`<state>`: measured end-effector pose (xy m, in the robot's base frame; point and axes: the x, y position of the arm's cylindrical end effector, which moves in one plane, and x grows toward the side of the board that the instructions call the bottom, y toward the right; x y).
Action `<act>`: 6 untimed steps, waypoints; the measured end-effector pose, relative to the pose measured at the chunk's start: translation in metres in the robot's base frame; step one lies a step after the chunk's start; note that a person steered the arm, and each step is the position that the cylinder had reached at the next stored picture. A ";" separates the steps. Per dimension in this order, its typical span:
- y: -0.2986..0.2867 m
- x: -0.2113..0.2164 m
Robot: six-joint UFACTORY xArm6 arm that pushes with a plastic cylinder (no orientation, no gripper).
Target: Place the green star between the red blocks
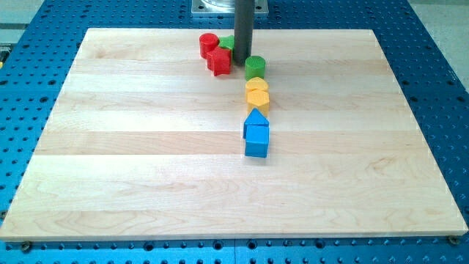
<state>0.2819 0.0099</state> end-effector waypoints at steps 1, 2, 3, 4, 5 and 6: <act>-0.005 0.000; 0.011 -0.014; 0.029 -0.032; 0.030 -0.052; 0.021 -0.064; -0.020 -0.059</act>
<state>0.2232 -0.0106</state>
